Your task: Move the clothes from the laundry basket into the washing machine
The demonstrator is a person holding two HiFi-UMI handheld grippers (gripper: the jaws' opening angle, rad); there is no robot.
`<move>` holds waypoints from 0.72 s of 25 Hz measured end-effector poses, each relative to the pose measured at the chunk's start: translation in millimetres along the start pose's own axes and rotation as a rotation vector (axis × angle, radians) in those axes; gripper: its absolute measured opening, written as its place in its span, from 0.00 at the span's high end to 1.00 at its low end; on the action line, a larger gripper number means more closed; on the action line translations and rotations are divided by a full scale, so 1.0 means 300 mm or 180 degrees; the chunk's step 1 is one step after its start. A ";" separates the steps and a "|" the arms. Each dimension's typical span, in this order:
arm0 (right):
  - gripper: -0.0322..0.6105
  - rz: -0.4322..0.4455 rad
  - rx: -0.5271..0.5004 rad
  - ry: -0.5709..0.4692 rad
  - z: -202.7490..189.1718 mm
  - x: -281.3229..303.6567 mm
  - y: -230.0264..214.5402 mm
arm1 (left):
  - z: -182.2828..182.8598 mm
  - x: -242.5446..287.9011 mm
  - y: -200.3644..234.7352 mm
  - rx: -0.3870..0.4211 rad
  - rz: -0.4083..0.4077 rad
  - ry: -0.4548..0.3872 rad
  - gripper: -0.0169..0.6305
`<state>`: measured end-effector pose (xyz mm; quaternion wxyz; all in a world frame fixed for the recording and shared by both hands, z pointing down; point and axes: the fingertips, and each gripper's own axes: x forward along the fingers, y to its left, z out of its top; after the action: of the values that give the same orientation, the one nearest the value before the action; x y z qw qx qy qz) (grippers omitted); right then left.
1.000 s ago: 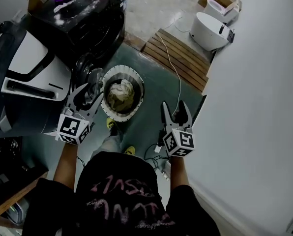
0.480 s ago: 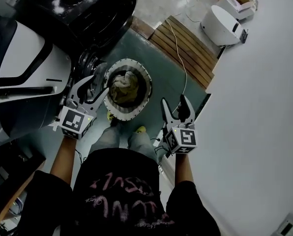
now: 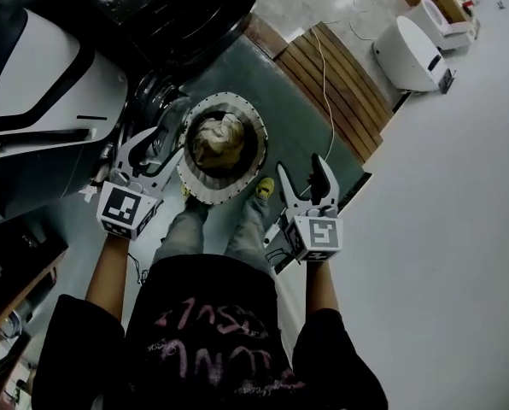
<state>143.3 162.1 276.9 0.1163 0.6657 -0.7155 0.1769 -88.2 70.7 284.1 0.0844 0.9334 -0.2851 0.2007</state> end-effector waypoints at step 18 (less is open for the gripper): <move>0.45 0.1250 -0.0970 0.0697 -0.282 0.271 -0.033 | -0.306 0.175 -0.121 0.0242 0.0141 0.0803 0.62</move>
<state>140.2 122.0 387.7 0.2552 0.4659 -0.8325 0.1573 -57.9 99.2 387.7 0.0797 0.8968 -0.2851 0.3289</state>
